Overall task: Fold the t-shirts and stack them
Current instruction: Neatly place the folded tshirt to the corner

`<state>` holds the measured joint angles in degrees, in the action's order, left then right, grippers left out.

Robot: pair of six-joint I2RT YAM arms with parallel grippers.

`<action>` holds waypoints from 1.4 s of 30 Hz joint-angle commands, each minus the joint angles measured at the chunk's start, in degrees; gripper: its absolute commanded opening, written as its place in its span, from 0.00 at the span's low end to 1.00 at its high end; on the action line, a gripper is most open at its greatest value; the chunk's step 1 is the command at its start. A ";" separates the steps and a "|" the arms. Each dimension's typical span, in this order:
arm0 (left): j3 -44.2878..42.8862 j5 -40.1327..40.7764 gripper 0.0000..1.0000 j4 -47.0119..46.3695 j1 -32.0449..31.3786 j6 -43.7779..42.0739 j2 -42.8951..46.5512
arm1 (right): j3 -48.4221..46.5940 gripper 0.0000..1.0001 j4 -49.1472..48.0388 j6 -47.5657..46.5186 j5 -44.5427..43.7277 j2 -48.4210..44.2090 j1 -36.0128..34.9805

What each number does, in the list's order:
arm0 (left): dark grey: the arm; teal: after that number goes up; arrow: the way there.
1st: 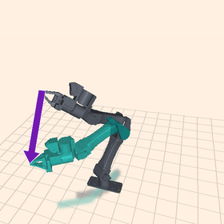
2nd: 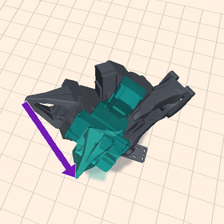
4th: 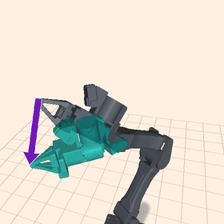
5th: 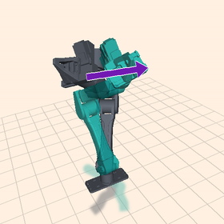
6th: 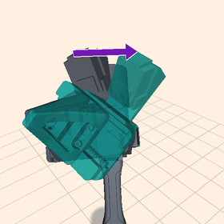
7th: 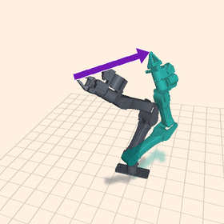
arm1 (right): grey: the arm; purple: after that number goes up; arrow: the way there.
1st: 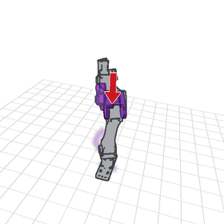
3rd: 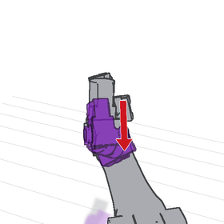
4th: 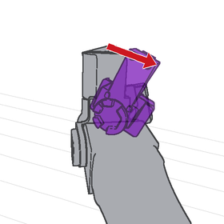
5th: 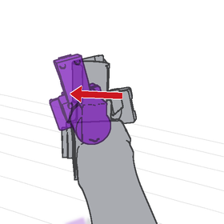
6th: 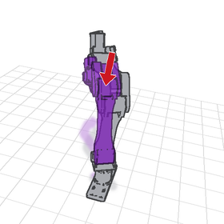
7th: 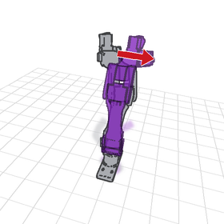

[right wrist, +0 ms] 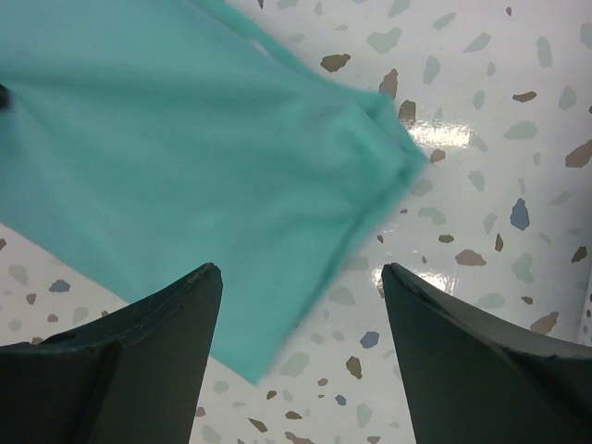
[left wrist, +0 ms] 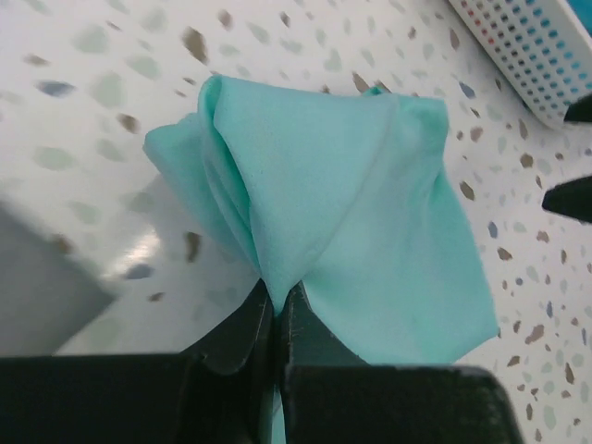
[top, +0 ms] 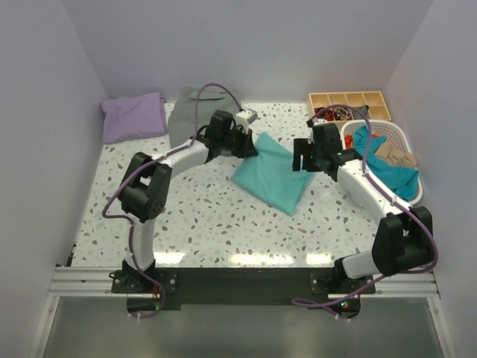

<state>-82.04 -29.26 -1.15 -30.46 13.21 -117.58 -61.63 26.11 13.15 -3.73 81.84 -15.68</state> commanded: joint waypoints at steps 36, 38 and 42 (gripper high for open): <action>-50.43 31.98 0.00 17.86 47.59 -32.55 -18.74 | -11.67 0.73 -3.08 2.41 11.89 22.56 0.21; -47.53 32.59 0.57 15.57 47.60 -32.55 -16.82 | -11.85 0.73 -3.25 2.50 12.43 22.83 0.13; -40.58 36.02 1.00 11.26 47.24 -30.45 -13.91 | -11.94 0.73 -2.91 2.23 12.34 22.05 0.04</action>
<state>-126.74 2.39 17.06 16.38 -18.31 -136.20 -71.00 24.43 14.98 6.92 105.08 -15.68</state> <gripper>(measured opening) 0.970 0.726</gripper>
